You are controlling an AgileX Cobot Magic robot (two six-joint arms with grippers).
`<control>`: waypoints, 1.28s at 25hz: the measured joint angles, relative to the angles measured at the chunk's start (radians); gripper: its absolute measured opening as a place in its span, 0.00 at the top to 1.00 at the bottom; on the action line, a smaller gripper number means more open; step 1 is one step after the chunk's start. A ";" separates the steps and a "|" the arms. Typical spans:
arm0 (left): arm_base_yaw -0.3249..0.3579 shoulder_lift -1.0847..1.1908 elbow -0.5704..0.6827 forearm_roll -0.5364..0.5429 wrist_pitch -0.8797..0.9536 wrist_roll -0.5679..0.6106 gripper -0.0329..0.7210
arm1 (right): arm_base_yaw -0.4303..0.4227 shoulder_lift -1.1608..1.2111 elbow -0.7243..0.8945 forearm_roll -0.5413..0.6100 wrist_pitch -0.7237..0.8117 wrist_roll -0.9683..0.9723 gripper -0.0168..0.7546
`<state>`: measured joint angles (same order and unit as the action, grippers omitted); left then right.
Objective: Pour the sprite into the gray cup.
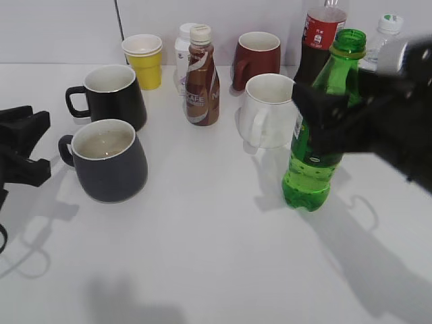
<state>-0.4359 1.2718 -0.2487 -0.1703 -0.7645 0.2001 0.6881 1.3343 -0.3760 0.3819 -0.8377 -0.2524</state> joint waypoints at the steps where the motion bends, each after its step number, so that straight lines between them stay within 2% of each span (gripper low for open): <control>1: 0.000 -0.016 0.000 0.000 0.016 0.000 0.70 | 0.000 -0.029 -0.016 0.005 0.036 -0.020 0.20; 5: 0.000 -0.120 -0.042 0.000 0.193 0.000 0.69 | 0.000 -0.141 -0.098 0.034 0.205 -0.133 0.20; 13: 0.000 -0.404 -0.257 0.040 0.714 0.000 0.64 | 0.000 -0.388 -0.252 0.099 0.503 -0.378 0.20; 17: 0.000 -0.582 -0.347 0.088 0.973 0.000 0.63 | 0.000 -0.520 -0.271 0.102 0.690 -0.403 0.20; 23: 0.031 -0.799 -0.364 0.170 1.294 0.000 0.63 | 0.000 -0.676 -0.273 0.026 1.064 -0.385 0.20; 25: 0.058 -0.853 -0.368 0.170 1.391 0.000 0.63 | 0.000 -0.692 -0.277 -0.083 1.250 -0.258 0.20; 29: 0.135 -0.960 -0.368 0.185 1.587 0.000 0.63 | 0.000 -0.697 -0.343 -0.489 1.698 0.175 0.21; 31: 0.176 -1.022 -0.368 0.188 1.665 -0.015 0.62 | 0.000 -0.733 -0.387 -0.565 1.843 0.258 0.21; 32: 0.193 -1.047 -0.368 0.187 1.696 -0.035 0.62 | 0.000 -0.766 -0.399 -0.552 1.877 0.282 0.21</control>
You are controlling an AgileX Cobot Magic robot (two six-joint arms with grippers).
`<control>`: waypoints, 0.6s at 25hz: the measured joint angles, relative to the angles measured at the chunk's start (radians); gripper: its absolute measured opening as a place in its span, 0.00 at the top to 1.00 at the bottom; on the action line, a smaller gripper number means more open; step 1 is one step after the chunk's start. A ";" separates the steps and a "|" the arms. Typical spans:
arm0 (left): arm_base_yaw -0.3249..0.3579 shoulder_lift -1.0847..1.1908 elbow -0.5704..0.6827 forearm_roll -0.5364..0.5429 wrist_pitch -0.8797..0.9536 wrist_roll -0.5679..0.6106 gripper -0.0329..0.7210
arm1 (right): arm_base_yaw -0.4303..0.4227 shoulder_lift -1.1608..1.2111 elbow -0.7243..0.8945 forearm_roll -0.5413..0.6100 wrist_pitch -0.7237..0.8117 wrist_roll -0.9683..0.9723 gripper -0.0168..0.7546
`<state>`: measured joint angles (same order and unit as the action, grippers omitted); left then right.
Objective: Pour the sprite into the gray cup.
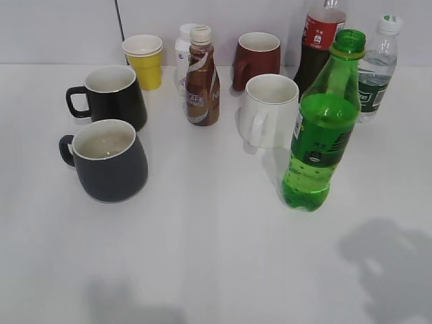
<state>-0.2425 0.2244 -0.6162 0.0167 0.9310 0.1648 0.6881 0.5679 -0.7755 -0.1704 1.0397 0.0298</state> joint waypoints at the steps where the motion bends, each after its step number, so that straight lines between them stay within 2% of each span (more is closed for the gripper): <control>1: 0.017 -0.028 -0.001 0.000 0.039 -0.020 0.61 | 0.000 -0.035 -0.009 0.035 0.016 0.024 0.21; 4: 0.057 -0.098 -0.001 0.000 0.149 -0.042 0.51 | 0.000 -0.173 -0.014 0.106 0.083 0.117 0.21; 7: 0.070 -0.157 -0.001 -0.003 0.222 -0.044 0.42 | 0.000 -0.304 0.013 0.080 0.158 0.181 0.21; 15: 0.074 -0.232 0.056 -0.017 0.226 -0.047 0.40 | 0.000 -0.494 0.168 0.070 0.173 0.202 0.21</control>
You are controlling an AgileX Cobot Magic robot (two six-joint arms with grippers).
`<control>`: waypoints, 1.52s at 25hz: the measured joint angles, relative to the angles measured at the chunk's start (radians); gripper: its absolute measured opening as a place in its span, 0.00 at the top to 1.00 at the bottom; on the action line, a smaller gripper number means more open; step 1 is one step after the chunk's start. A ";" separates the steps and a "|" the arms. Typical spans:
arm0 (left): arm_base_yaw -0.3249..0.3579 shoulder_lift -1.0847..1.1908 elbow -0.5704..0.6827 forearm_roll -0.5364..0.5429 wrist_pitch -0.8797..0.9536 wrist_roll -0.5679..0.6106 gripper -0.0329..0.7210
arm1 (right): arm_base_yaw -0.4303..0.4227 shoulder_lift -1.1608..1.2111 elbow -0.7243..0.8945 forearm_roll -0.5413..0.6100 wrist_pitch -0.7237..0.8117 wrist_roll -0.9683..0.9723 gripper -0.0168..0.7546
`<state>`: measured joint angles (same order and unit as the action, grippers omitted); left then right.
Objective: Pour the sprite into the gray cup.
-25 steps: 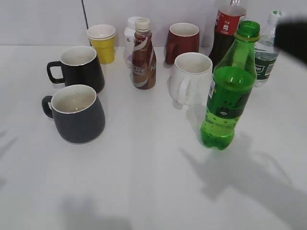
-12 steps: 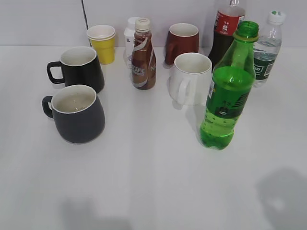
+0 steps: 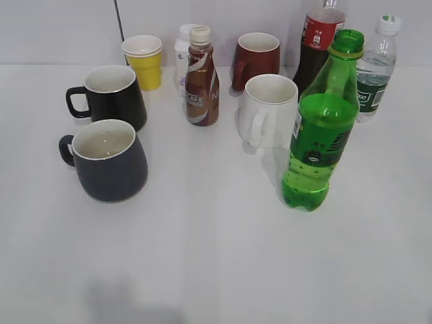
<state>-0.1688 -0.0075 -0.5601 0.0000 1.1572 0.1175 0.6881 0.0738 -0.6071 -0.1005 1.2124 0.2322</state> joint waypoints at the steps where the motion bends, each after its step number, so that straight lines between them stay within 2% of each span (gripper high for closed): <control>1: 0.000 0.000 0.006 0.000 -0.015 0.000 0.40 | 0.000 -0.008 0.028 -0.001 0.000 -0.003 0.21; 4: 0.000 0.000 0.033 -0.006 -0.069 -0.004 0.40 | 0.000 -0.016 0.057 -0.016 -0.004 -0.006 0.21; 11: 0.000 0.000 0.040 -0.006 -0.084 -0.019 0.45 | 0.000 -0.016 0.102 -0.060 -0.139 -0.021 0.21; 22: 0.000 0.000 0.040 -0.006 -0.088 -0.019 0.45 | -0.006 -0.016 0.102 -0.060 -0.149 -0.033 0.21; 24: 0.000 0.000 0.040 -0.006 -0.088 -0.019 0.45 | -0.057 -0.016 0.102 -0.060 -0.150 -0.034 0.21; 26: 0.000 0.000 0.040 -0.006 -0.088 -0.019 0.45 | -0.152 -0.016 0.102 -0.060 -0.150 -0.034 0.21; 32: 0.000 0.000 0.040 -0.006 -0.089 -0.019 0.45 | -0.502 -0.017 0.102 -0.060 -0.151 -0.034 0.21; 35: 0.000 0.000 0.040 -0.006 -0.089 -0.019 0.46 | -0.574 -0.038 0.102 -0.060 -0.152 -0.034 0.21; 38: 0.000 0.000 0.040 -0.006 -0.089 -0.019 0.46 | -0.584 -0.060 0.102 -0.060 -0.152 -0.034 0.21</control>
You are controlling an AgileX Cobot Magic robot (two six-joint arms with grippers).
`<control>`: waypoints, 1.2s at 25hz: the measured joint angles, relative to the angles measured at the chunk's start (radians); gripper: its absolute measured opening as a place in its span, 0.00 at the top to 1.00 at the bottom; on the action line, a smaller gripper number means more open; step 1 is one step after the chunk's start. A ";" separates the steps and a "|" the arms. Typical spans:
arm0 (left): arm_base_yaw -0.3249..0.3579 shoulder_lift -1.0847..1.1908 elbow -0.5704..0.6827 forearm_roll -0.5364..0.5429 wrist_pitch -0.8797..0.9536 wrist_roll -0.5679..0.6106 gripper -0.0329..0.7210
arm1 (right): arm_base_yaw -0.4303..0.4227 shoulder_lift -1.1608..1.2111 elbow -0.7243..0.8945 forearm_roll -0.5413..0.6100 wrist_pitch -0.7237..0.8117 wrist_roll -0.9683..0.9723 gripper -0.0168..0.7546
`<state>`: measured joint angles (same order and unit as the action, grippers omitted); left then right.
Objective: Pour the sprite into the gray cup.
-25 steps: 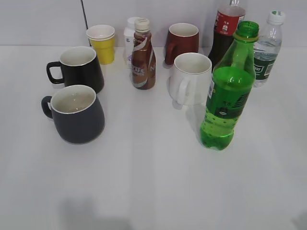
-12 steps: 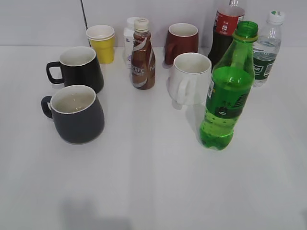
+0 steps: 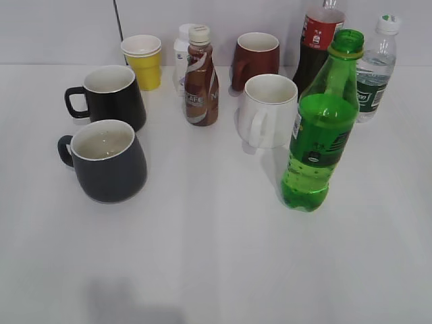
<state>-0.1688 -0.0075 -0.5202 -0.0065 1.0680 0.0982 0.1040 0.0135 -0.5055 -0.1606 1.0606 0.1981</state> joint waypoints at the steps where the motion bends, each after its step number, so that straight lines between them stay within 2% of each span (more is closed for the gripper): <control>1: 0.000 0.000 0.000 0.000 0.000 0.000 0.46 | 0.000 0.000 0.000 0.000 -0.001 0.000 0.21; 8: 0.000 0.000 0.000 0.000 0.000 0.000 0.46 | 0.000 0.000 0.000 0.021 -0.002 -0.002 0.21; 16: 0.000 0.000 0.000 0.000 0.000 0.000 0.47 | 0.000 0.000 0.005 0.142 -0.006 -0.126 0.21; 30: 0.000 0.000 0.000 0.022 0.000 -0.061 0.47 | 0.000 0.000 0.005 0.154 -0.014 -0.138 0.21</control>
<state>-0.1688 -0.0075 -0.5202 0.0154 1.0680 0.0368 0.1041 0.0134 -0.5002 -0.0066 1.0468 0.0596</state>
